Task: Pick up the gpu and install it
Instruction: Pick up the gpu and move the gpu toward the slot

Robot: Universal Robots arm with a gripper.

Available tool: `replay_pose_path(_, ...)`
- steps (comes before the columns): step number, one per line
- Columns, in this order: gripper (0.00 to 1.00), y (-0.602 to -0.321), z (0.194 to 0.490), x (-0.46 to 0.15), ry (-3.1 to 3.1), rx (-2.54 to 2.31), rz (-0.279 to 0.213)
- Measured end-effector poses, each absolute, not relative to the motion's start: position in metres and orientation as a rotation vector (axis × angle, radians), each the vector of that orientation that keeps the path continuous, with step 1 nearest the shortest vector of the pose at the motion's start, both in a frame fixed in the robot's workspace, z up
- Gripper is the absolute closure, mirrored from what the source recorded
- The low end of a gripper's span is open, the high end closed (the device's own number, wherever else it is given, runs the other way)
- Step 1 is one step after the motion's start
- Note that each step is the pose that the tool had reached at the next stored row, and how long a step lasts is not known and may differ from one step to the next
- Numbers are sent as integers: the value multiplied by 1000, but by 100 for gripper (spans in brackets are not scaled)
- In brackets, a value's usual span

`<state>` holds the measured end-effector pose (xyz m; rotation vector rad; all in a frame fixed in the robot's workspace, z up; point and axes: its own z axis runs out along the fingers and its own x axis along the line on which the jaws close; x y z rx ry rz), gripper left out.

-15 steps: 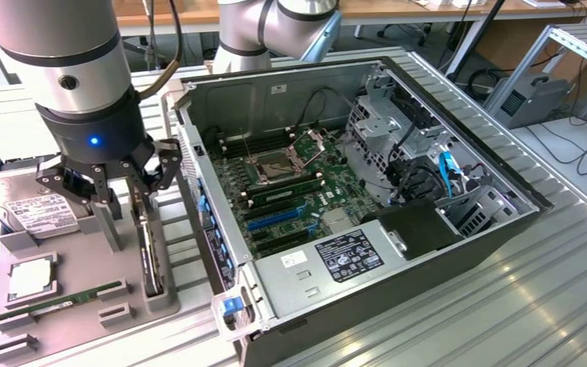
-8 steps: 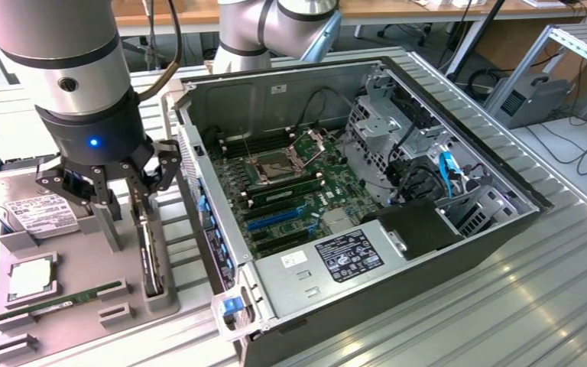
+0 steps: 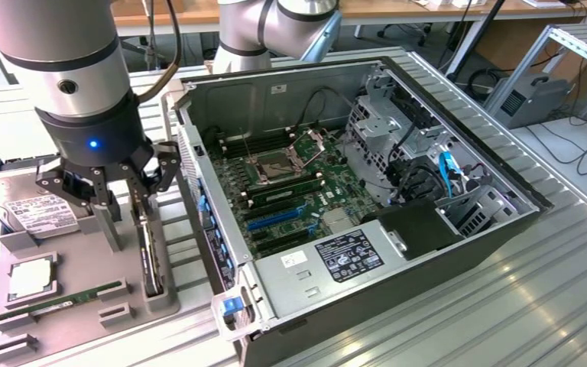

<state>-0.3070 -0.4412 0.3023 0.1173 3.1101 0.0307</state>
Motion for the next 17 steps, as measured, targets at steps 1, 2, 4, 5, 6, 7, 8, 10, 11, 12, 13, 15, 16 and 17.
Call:
replay_pose_path(1,58,-441,302,-307,3110,117,31)
replay_pose_path(2,58,-441,302,-307,3110,117,31)
replay_pose_path(4,58,-441,301,-307,3110,117,31)
replay_pose_path(5,58,-441,301,-308,3110,117,31)
replay_pose_path(6,58,-441,300,-308,3110,117,31)
replay_pose_path(7,58,-441,299,-308,3110,117,31)
replay_pose_path(8,58,-441,299,-308,3110,117,31)
replay_pose_path(10,58,-441,297,-308,3110,117,31)
replay_pose_path(11,58,-441,296,-308,3110,117,31)
replay_pose_path(12,58,-441,296,-308,3110,117,31)
replay_pose_path(13,58,-441,295,-308,3110,117,31)
replay_pose_path(15,58,-441,294,-308,3110,114,31)
replay_pose_path(16,58,-441,294,-308,3111,107,31)
replay_pose_path(17,58,-441,293,-308,3111,96,31)
